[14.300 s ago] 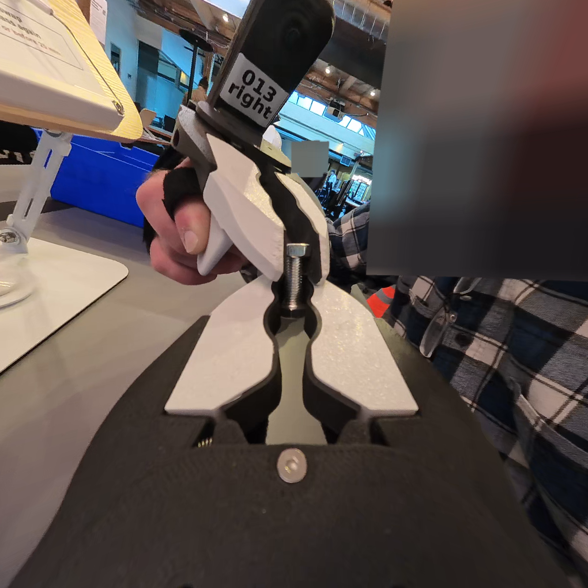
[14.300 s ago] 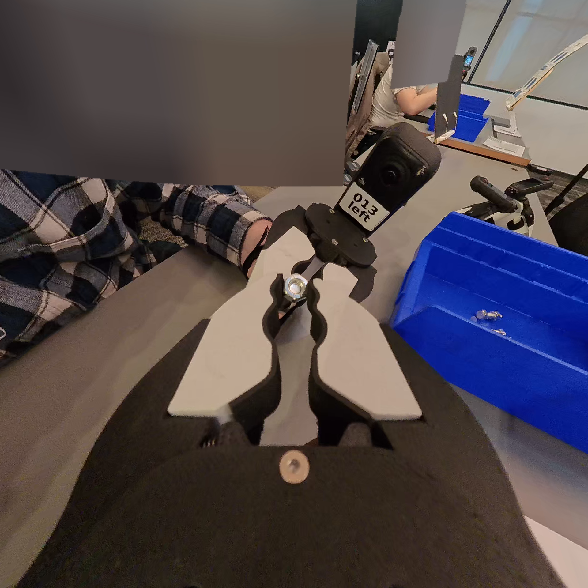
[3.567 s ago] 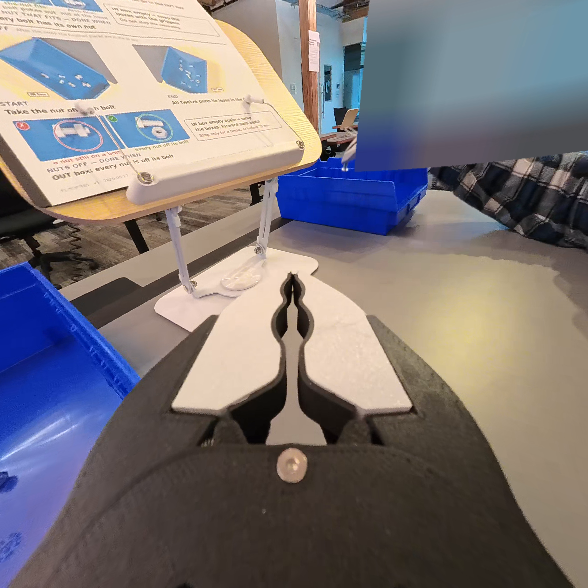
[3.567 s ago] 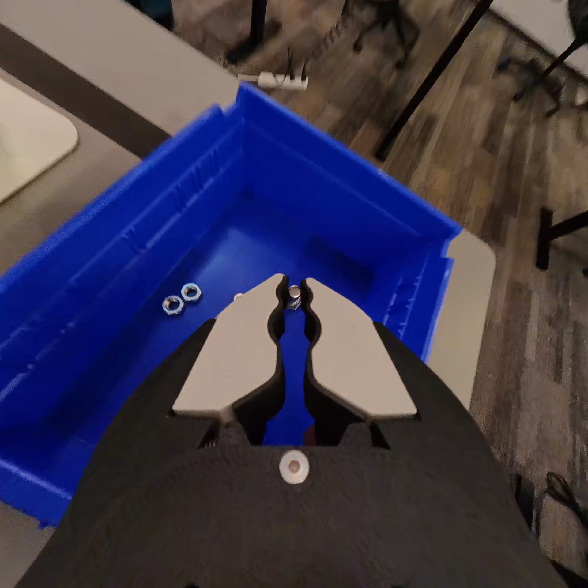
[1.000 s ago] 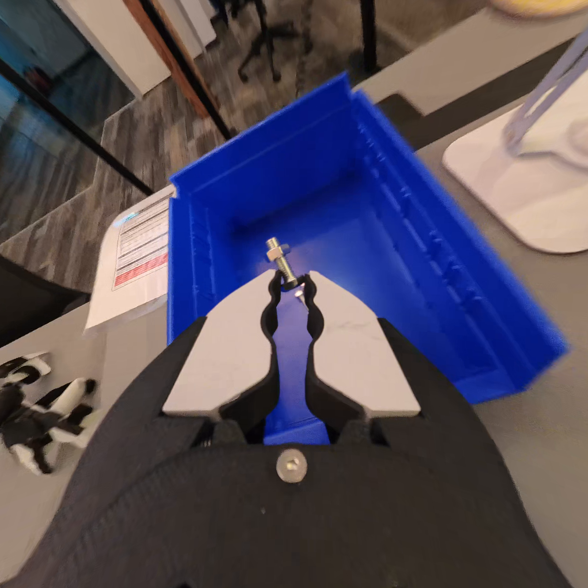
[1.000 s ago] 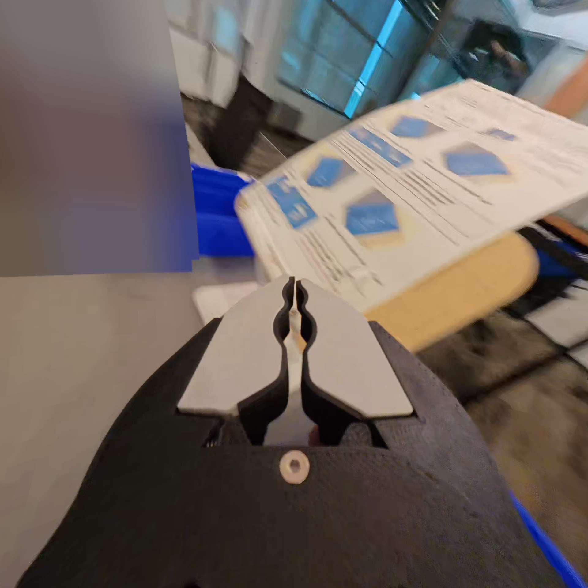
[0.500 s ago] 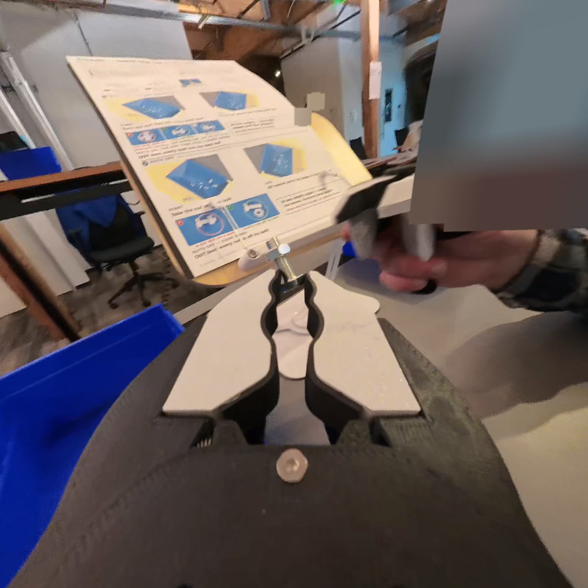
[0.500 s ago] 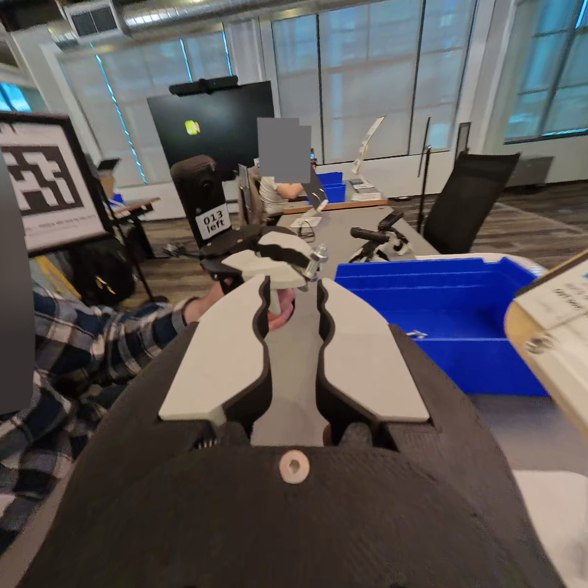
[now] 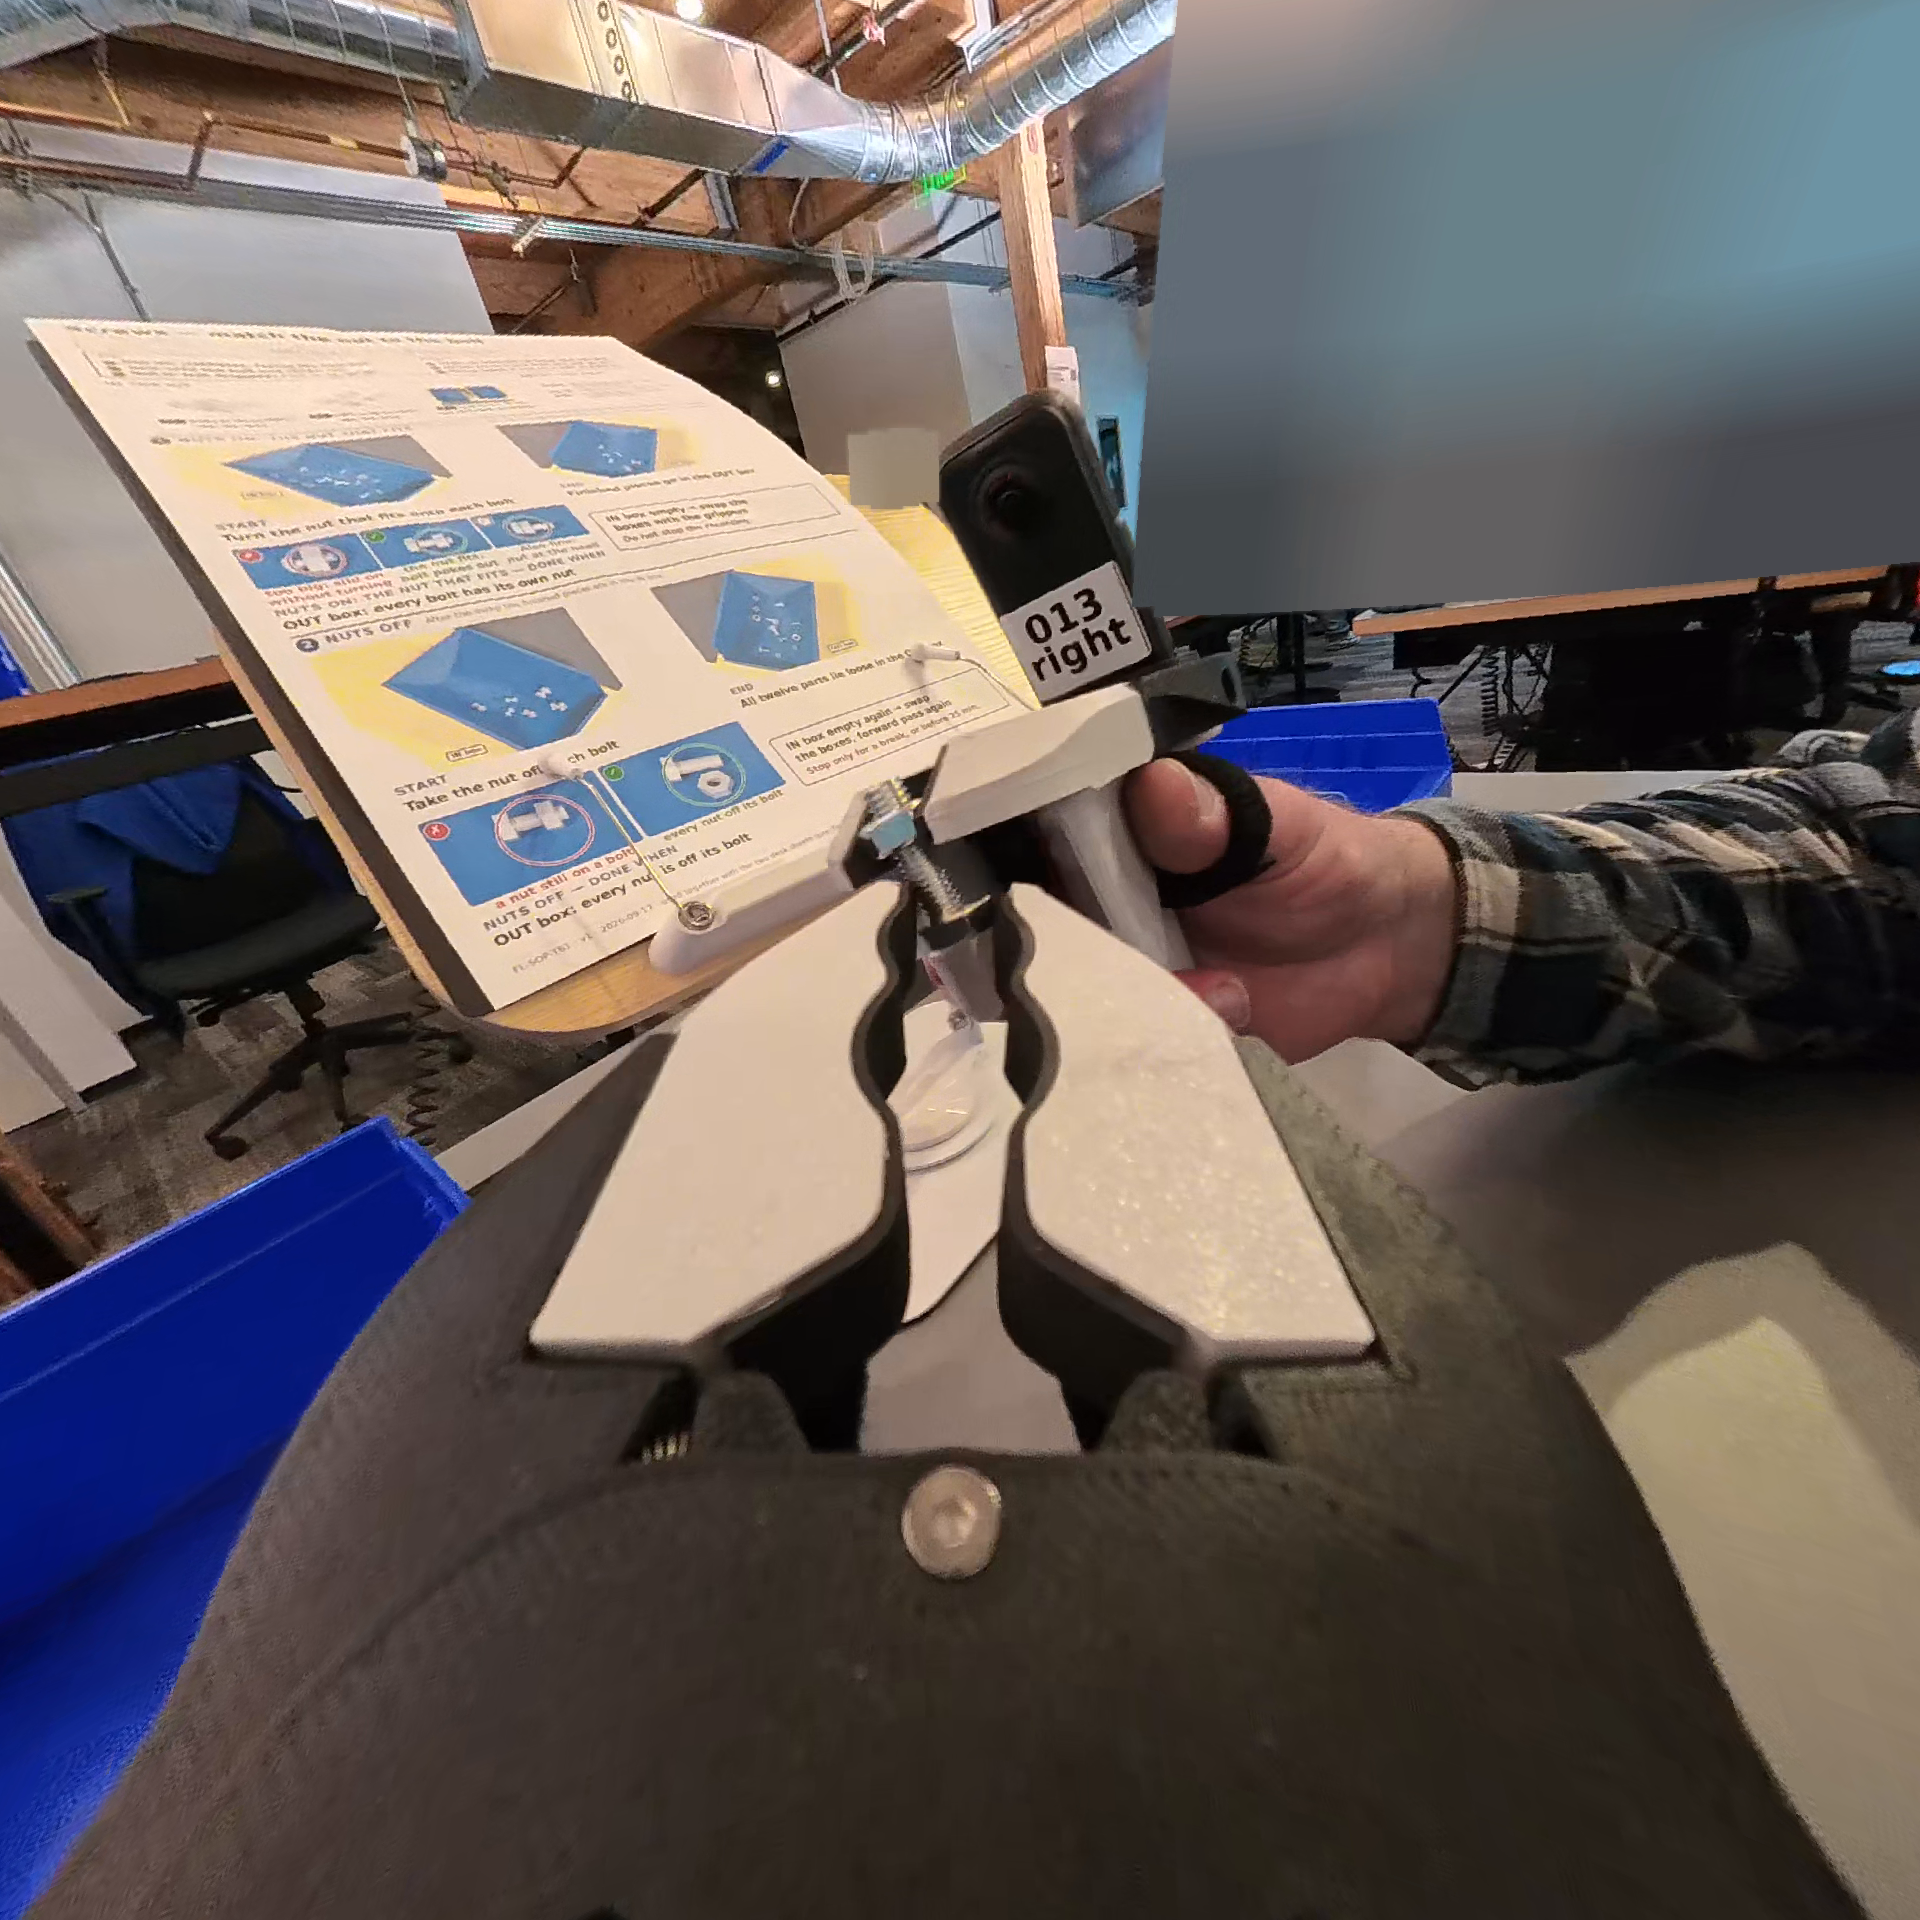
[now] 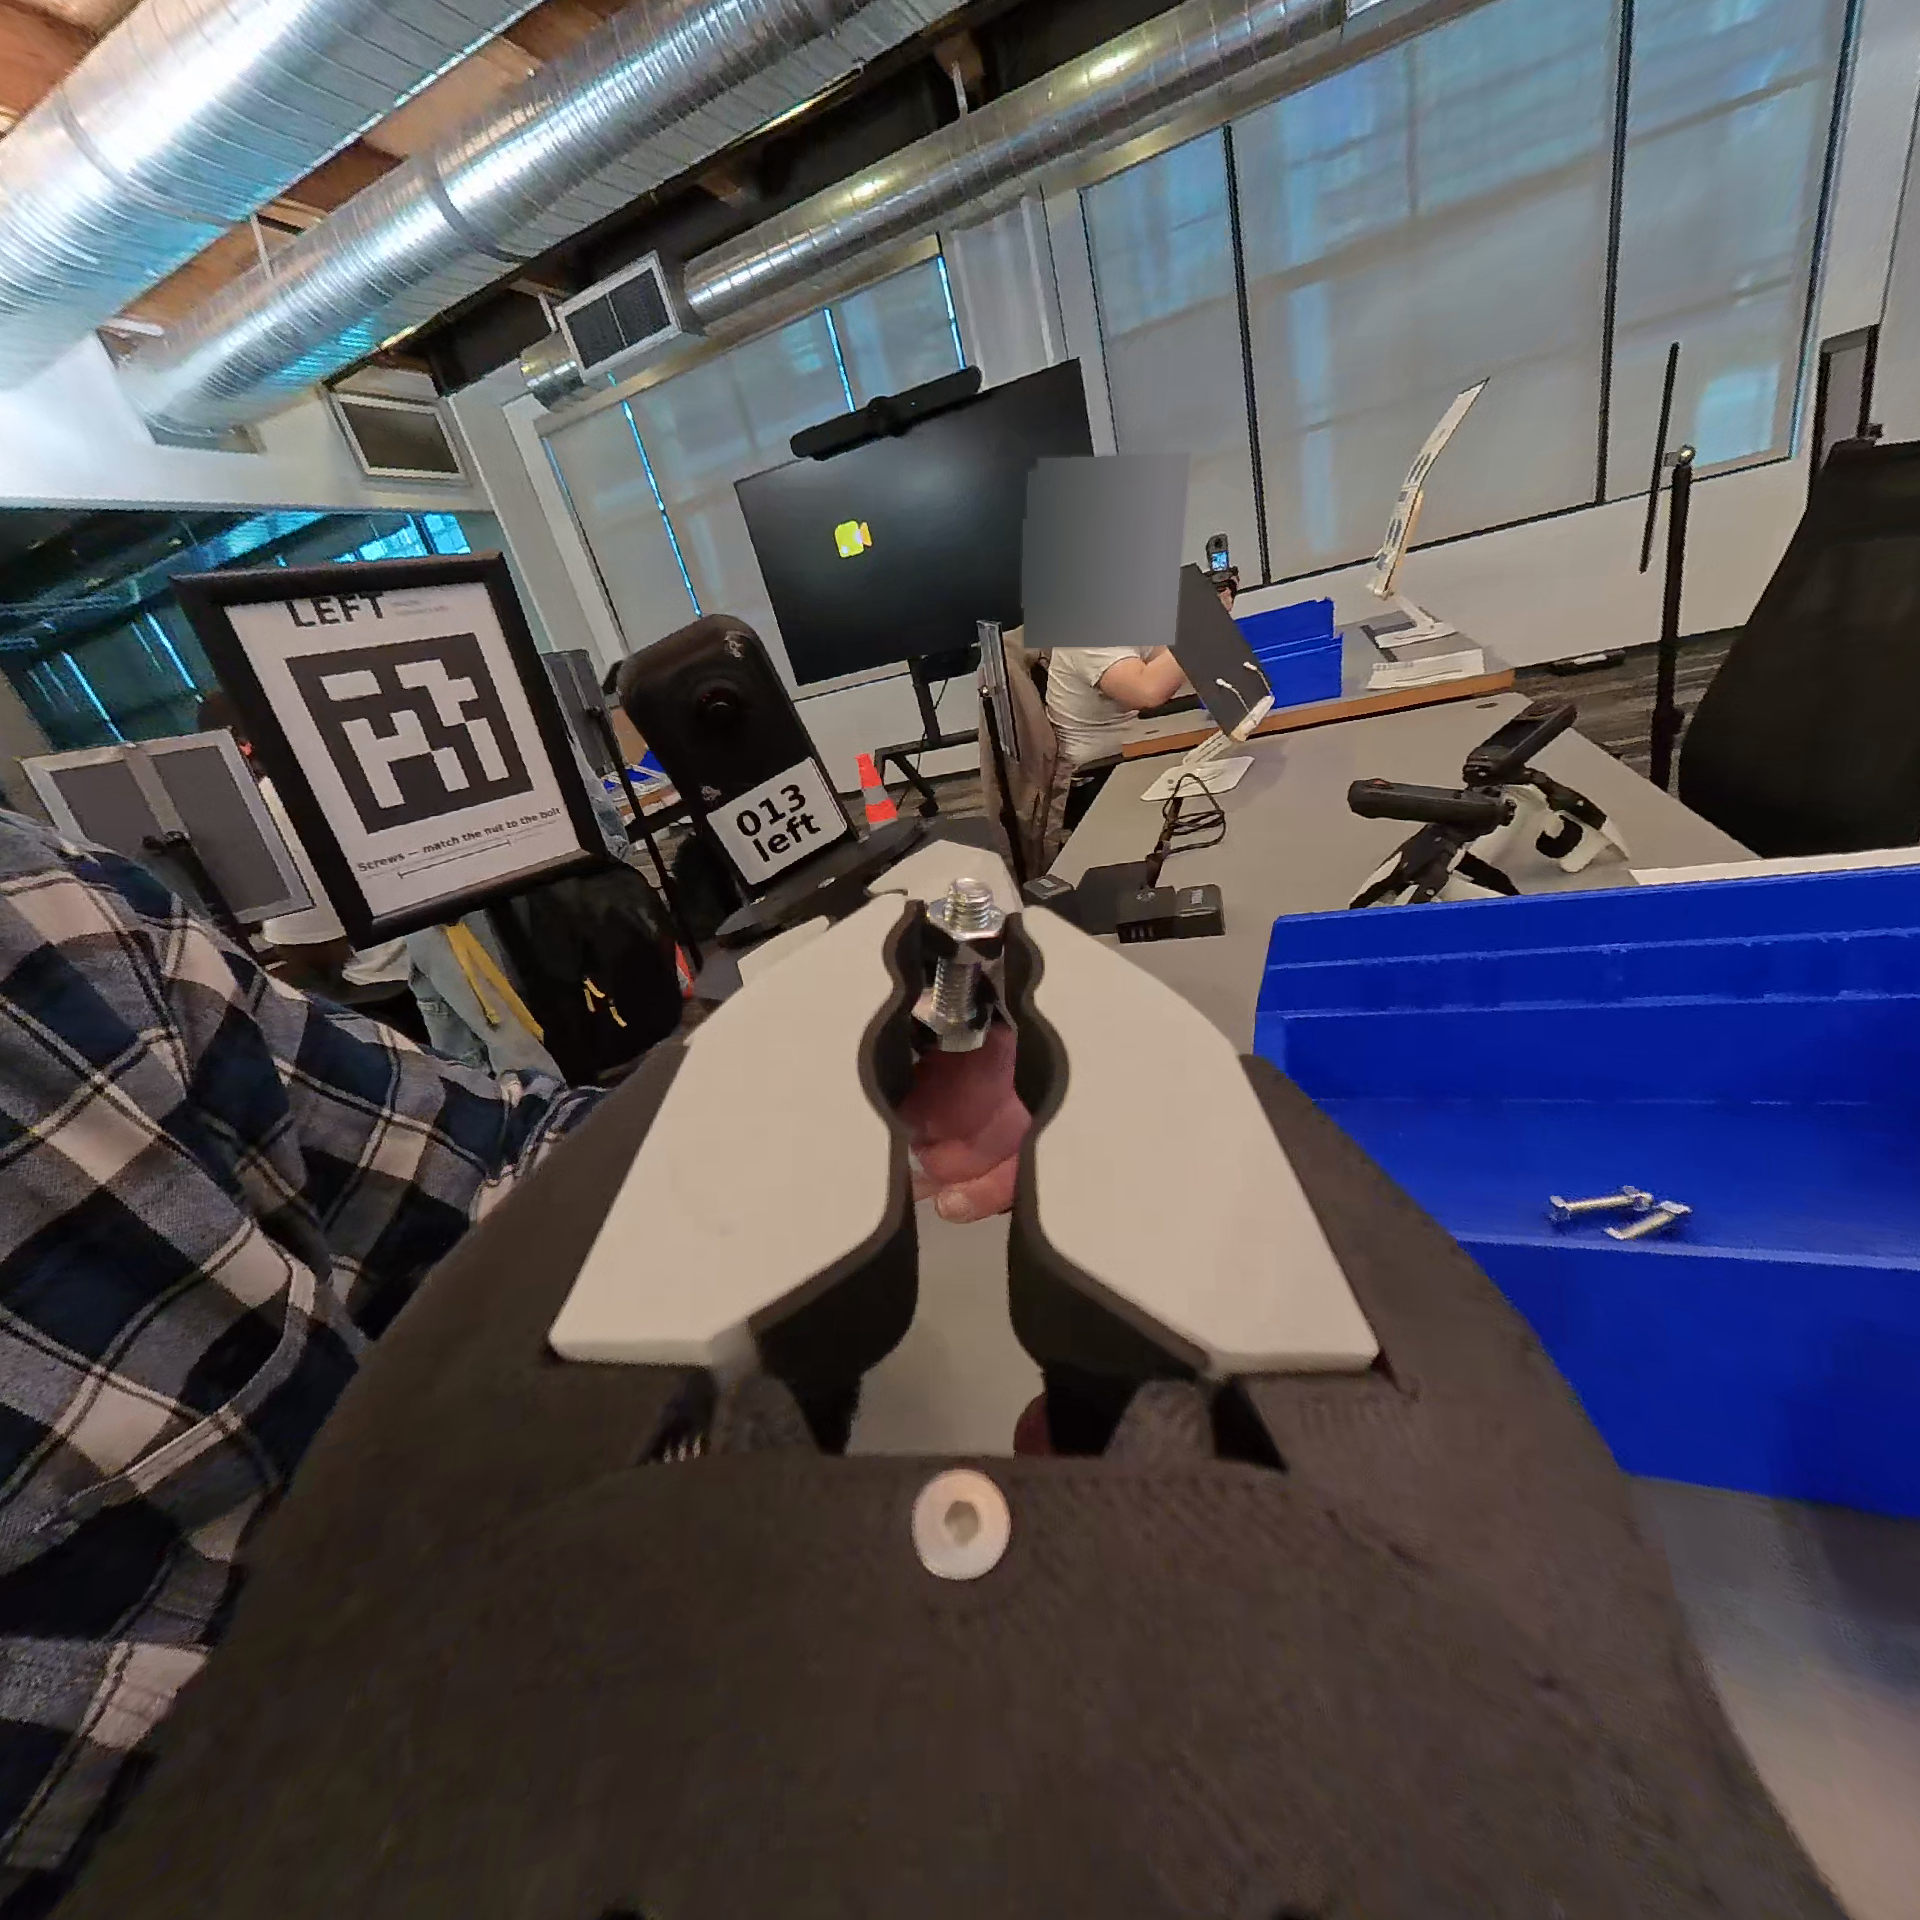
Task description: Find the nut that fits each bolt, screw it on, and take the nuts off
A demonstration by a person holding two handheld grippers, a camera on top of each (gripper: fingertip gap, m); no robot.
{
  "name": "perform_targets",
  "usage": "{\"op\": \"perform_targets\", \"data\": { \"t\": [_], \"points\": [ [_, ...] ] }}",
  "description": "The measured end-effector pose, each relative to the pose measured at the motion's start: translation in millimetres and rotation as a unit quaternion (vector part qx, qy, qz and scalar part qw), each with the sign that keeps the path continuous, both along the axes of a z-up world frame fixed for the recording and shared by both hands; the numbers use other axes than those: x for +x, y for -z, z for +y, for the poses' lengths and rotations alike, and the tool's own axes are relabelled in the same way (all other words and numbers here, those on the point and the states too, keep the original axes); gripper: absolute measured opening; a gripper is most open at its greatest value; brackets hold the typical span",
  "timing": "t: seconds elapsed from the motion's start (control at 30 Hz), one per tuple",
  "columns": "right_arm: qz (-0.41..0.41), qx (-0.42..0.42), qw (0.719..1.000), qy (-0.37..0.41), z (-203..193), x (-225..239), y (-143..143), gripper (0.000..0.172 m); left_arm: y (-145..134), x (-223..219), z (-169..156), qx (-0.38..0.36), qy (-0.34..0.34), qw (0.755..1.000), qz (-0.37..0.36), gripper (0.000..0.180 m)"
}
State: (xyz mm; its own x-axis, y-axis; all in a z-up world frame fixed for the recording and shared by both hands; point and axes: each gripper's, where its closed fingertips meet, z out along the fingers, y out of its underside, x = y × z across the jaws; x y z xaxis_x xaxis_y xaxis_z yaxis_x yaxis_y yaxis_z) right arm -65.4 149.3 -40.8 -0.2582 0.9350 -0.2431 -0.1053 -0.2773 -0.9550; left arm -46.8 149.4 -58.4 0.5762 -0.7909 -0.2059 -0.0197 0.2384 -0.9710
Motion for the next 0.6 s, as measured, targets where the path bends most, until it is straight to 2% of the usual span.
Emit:
{"op": "perform_targets", "data": {
  "t": [0.1, 0.17, 0.27, 0.47, 0.6],
  "points": [
    [0.004, 0.024, 1.000, 0.012, -0.1, 2.6, -2.1, 0.015, -2.3, 0.4, -0.9, -0.007, 0.009, 1.000, -0.014, 0.015],
    [0.008, 0.041, 0.999, 0.015, -0.8, 4.9, -4.2, 0.015, -0.7, -1.0, 1.4, -0.026, 0.009, 0.999, -0.018, 0.031],
    [0.005, 0.066, 0.998, 0.023, 0.6, 6.2, -2.7, 0.015, 2.2, 1.4, 1.0, -0.058, 0.032, 0.997, -0.026, 0.036],
    [-0.002, 0.088, 0.996, 0.011, -2.4, 2.4, 9.0, 0.015, 15.9, 12.7, 0.2, -0.121, 0.067, 0.990, -0.011, 0.027],
    [-0.002, 0.090, 0.996, 0.000, -4.0, 2.4, 11.5, 0.015, 15.5, 10.6, 0.0, -0.129, 0.076, 0.989, -0.021, 0.021]
  ]
}}
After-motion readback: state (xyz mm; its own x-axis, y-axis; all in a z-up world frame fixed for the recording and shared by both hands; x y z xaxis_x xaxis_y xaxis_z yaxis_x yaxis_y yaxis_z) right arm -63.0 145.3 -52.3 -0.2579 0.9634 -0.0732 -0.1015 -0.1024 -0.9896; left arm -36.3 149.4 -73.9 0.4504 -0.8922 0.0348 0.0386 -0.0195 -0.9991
